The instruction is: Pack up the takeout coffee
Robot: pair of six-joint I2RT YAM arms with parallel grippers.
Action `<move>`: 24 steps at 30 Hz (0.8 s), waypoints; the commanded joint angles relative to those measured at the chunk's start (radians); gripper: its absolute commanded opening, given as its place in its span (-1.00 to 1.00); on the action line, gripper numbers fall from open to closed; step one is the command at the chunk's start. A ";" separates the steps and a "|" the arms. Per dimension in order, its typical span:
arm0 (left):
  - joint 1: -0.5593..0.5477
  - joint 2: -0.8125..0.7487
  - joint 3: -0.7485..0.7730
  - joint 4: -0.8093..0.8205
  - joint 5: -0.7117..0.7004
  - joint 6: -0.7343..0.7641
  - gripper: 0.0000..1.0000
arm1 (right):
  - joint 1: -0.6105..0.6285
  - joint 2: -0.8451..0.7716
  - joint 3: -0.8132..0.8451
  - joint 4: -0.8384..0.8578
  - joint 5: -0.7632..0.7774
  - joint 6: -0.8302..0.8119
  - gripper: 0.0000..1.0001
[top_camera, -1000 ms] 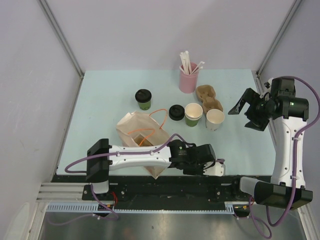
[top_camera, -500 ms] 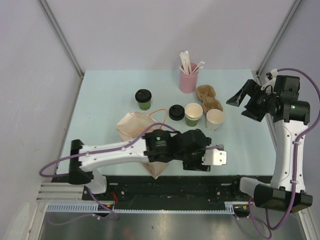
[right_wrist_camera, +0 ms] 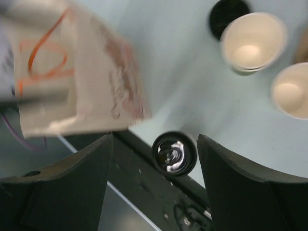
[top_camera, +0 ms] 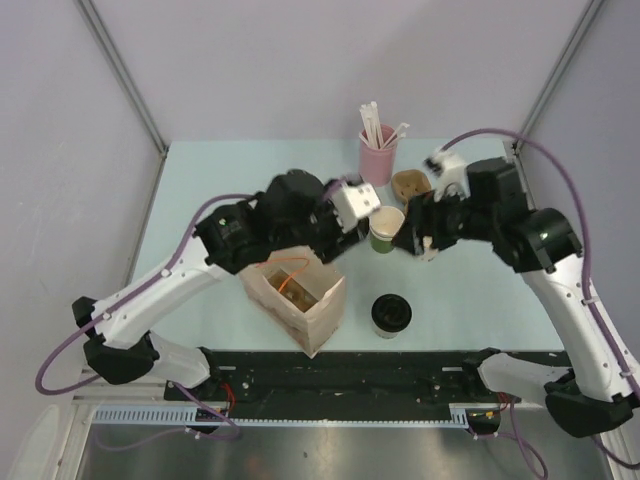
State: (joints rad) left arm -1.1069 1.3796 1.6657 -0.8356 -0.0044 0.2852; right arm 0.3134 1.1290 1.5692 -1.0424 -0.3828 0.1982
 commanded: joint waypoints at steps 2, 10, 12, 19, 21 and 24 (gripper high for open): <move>0.212 -0.037 0.156 -0.028 -0.112 -0.023 0.37 | 0.416 -0.054 -0.084 -0.169 0.248 -0.230 0.50; 0.547 -0.111 0.047 -0.057 -0.008 -0.147 0.38 | 0.653 -0.089 -0.153 -0.193 0.239 -0.286 0.30; 0.643 -0.143 -0.039 -0.069 0.033 -0.179 0.41 | 0.737 -0.071 -0.170 -0.180 0.233 -0.267 0.30; 0.779 -0.218 -0.224 -0.088 0.080 -0.178 0.52 | 0.944 0.072 -0.087 -0.275 0.488 0.071 0.36; 0.797 -0.232 -0.259 -0.086 0.095 -0.184 0.53 | 0.941 0.043 -0.194 -0.269 0.519 0.150 0.38; 0.805 -0.244 -0.285 -0.086 0.115 -0.179 0.52 | 0.889 0.008 -0.326 -0.179 0.524 0.133 0.35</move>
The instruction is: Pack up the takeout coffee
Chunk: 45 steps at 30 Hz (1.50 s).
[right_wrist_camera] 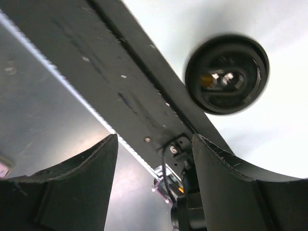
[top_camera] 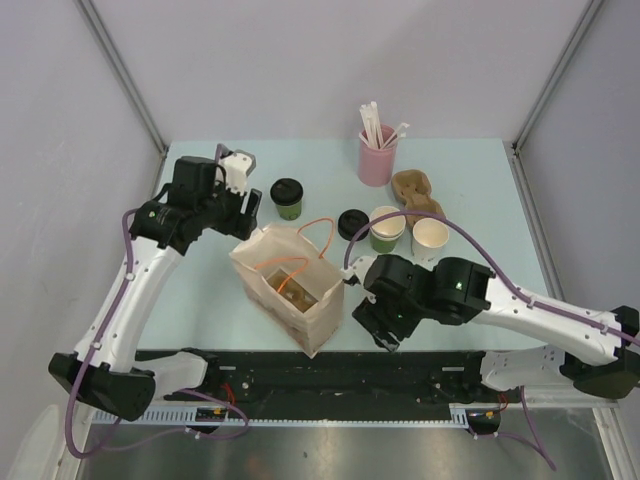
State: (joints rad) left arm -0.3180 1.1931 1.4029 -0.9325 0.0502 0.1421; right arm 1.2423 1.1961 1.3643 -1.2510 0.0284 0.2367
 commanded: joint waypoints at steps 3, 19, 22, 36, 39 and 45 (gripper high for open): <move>0.016 -0.067 -0.039 0.012 0.083 -0.022 0.52 | -0.078 -0.056 -0.160 0.091 0.145 0.079 0.33; 0.016 -0.053 0.021 0.014 0.102 -0.007 0.53 | -0.121 -0.010 -0.241 0.308 0.047 -0.120 -0.10; 0.016 -0.043 0.045 0.012 0.105 -0.004 0.53 | -0.124 0.019 -0.234 0.289 0.074 -0.074 -0.14; 0.016 -0.040 0.077 0.012 0.135 0.001 0.54 | -0.122 0.086 -0.209 0.200 0.125 0.027 -0.19; 0.016 -0.040 0.084 0.012 0.137 -0.001 0.53 | -0.121 0.069 -0.205 0.162 0.151 0.082 -0.18; 0.016 -0.027 0.093 0.012 0.154 -0.004 0.54 | -0.124 0.054 -0.206 0.205 0.162 0.055 -0.18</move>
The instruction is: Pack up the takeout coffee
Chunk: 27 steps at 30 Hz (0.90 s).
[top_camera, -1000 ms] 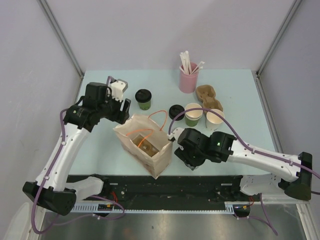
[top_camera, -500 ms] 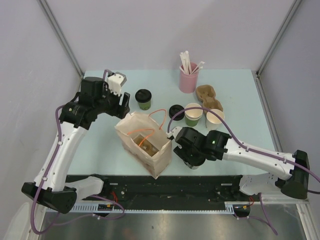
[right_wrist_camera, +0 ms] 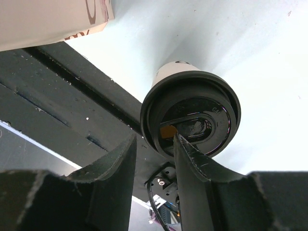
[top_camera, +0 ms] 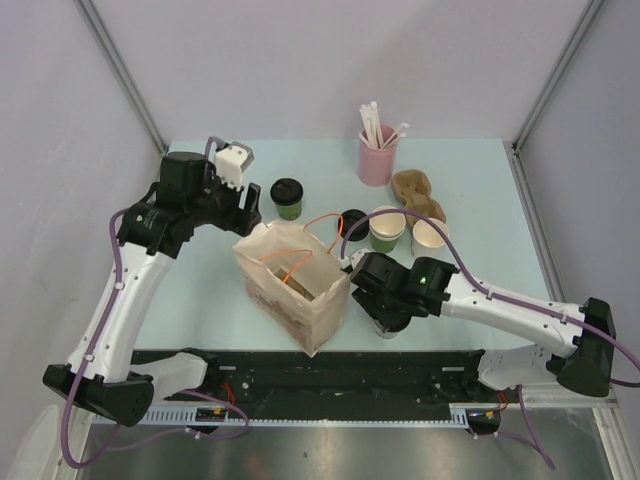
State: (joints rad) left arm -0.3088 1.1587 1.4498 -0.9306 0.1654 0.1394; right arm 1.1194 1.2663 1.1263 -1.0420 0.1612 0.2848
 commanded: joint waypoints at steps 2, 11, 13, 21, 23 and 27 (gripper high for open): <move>0.007 0.012 0.047 0.010 0.045 -0.001 0.53 | 0.003 -0.010 0.030 -0.007 0.020 0.011 -0.18; 0.007 0.012 0.044 0.012 0.056 -0.003 0.53 | 0.017 -0.035 -0.022 -0.038 0.006 0.074 -0.28; 0.007 0.012 0.046 0.012 0.056 -0.001 0.53 | 0.017 -0.033 -0.028 -0.030 0.003 0.076 -0.28; 0.007 0.006 0.049 0.010 0.066 0.000 0.54 | 0.017 -0.015 -0.037 -0.012 0.023 0.091 -0.36; 0.007 0.004 0.049 0.010 0.066 0.003 0.54 | 0.019 -0.013 -0.037 0.000 0.023 0.093 -0.42; 0.007 -0.004 0.038 0.010 0.063 0.005 0.53 | 0.022 -0.024 -0.037 0.042 0.009 0.062 -0.62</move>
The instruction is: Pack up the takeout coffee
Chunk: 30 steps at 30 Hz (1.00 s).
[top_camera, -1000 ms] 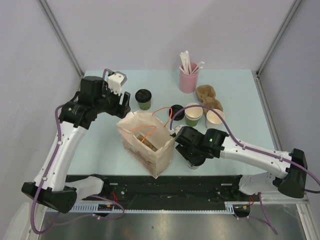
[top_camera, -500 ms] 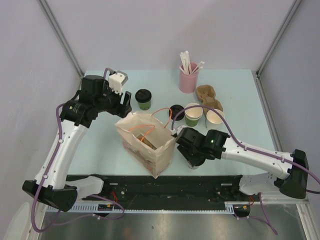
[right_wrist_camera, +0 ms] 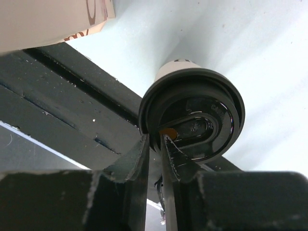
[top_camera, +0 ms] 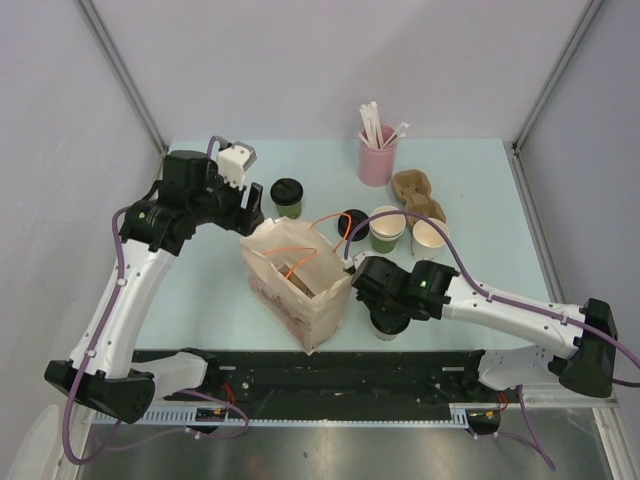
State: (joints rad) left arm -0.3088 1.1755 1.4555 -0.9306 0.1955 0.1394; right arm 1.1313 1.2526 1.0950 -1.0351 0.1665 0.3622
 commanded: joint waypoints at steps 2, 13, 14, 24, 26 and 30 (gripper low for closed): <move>0.007 -0.025 0.031 0.012 0.033 0.005 0.53 | 0.013 -0.015 -0.003 0.043 0.001 -0.025 -0.71; 0.007 -0.033 0.025 0.010 0.028 0.012 0.54 | 0.038 -0.064 0.019 0.000 0.016 0.015 -1.00; 0.007 -0.034 0.025 0.010 0.024 0.014 0.53 | 0.038 -0.068 0.023 0.001 0.013 0.023 -1.00; 0.007 -0.028 0.016 0.012 0.036 -0.012 0.53 | 0.038 -0.122 0.034 -0.023 -0.005 0.110 -1.00; 0.007 -0.033 0.009 0.009 0.041 -0.029 0.53 | 0.038 -0.130 0.043 -0.039 -0.004 0.121 -1.00; 0.007 -0.042 -0.010 0.009 0.042 -0.050 0.50 | 0.035 -0.133 0.107 -0.114 0.004 0.150 -1.00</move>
State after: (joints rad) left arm -0.3088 1.1637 1.4532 -0.9306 0.1970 0.1280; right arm 1.1633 1.1507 1.1133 -1.0813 0.1570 0.4625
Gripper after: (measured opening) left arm 0.758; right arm 0.017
